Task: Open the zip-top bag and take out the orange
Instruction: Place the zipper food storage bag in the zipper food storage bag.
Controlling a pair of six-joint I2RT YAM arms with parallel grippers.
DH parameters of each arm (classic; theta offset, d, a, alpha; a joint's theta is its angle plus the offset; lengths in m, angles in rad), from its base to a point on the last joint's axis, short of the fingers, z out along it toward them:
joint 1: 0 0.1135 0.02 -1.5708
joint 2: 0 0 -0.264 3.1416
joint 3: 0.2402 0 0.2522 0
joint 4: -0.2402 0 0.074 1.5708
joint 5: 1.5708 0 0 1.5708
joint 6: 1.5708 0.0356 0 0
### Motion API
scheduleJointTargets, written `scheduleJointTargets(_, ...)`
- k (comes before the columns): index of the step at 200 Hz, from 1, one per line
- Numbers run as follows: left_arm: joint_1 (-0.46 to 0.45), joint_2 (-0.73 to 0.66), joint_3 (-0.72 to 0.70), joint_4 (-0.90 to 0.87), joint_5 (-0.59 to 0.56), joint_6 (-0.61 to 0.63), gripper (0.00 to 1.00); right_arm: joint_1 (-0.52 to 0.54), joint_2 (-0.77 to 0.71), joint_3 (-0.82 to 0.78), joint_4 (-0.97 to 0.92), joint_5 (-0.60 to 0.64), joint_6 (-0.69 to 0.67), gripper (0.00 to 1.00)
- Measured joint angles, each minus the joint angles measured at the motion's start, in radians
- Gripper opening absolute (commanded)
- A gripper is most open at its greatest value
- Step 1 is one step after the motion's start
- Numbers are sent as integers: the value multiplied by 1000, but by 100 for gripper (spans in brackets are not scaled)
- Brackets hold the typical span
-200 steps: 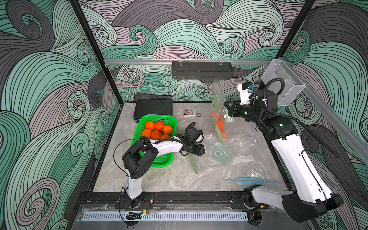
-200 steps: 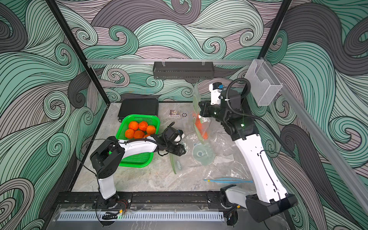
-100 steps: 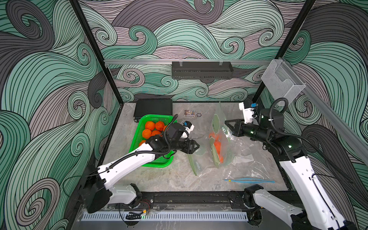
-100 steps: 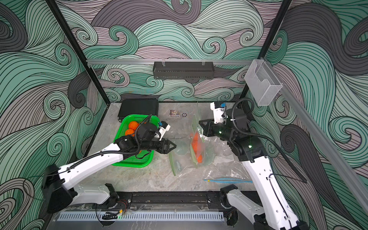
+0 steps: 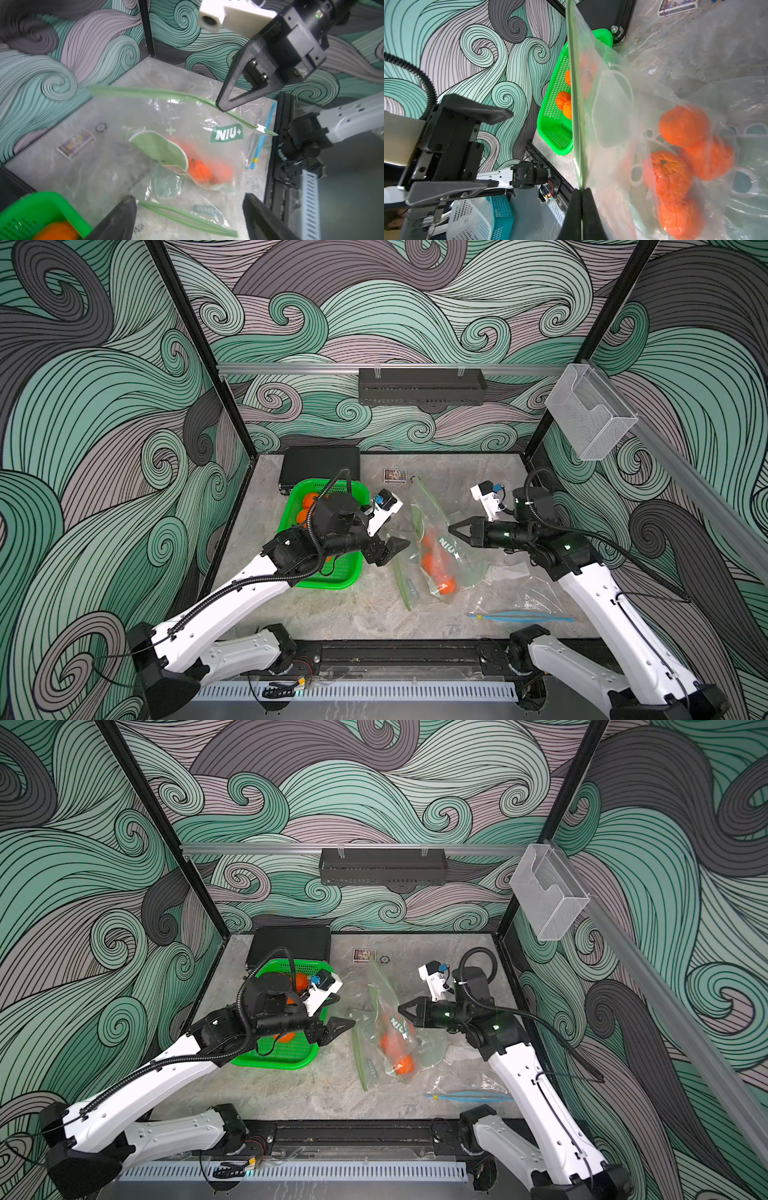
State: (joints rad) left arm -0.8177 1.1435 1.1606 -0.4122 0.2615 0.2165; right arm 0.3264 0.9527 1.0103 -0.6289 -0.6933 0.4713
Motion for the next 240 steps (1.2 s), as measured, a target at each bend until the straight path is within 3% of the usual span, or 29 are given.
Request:
scheduleJointTargets(25, -4, 116, 106, -15, 58, 294, 94, 0, -6, -8, 9, -55, 13, 0)
scheduleJointTargets(50, -20, 205, 221, -59, 66, 535, 96, 1, -17, -8, 9, -92, 13, 0)
scheduleJointTargets(110, -83, 345, 377, -149, 53, 856, 90, 35, -28, -8, 6, -124, 8, 0)
scheduleJointTargets(134, -121, 403, 373, -174, 27, 909, 75, 41, -28, -8, 3, -127, 5, 0)
scheduleJointTargets(153, -133, 426, 360, -176, 4, 916, 27, 41, -28, -8, -4, -127, 3, 1)
scheduleJointTargets(161, -134, 425, 348, -172, -7, 915, 15, 41, -28, -9, -6, -126, 1, 4)
scheduleJointTargets(186, -134, 410, 306, -138, -28, 907, 3, 43, -39, -10, -18, -105, -8, 37)
scheduleJointTargets(240, -129, 369, 248, -130, -74, 823, 0, 32, -241, -48, 35, 74, -106, 69)
